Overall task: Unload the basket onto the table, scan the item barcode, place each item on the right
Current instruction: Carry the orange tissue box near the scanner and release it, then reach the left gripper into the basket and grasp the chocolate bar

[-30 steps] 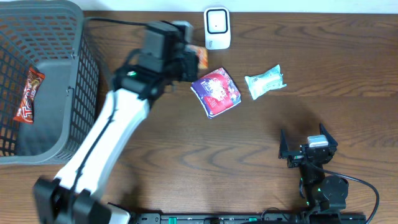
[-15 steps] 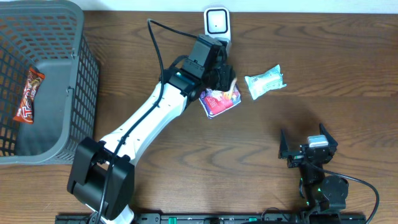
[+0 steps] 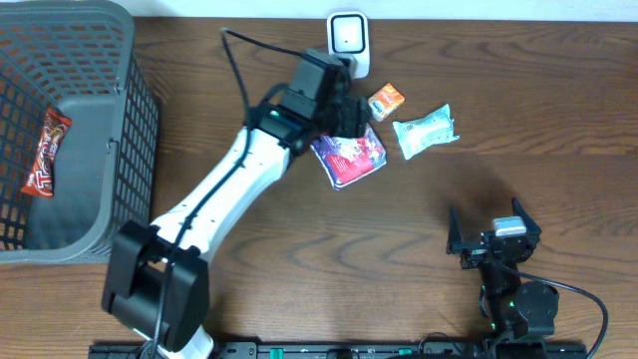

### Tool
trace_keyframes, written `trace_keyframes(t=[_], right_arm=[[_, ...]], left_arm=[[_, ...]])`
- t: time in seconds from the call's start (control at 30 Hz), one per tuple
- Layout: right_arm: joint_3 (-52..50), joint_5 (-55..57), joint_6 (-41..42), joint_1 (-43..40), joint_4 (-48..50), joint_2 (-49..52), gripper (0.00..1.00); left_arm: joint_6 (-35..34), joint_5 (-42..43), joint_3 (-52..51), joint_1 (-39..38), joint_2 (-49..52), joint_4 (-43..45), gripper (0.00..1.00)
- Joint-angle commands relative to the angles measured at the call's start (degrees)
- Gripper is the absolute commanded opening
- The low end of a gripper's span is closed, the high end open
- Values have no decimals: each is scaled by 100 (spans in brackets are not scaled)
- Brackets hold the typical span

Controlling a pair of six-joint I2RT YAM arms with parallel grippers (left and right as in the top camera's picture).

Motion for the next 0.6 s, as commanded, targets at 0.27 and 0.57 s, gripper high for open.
trace_keyframes(t=[0.27,0.57], right_arm=[[-4,9,79,-33,-22,-31,99],[-4,9,79,-33,-22,-31,99]], left_arm=[[-28,-284,68,1838,-1893,2,66],[79,-1539,68,4052,-2326,-271,66]])
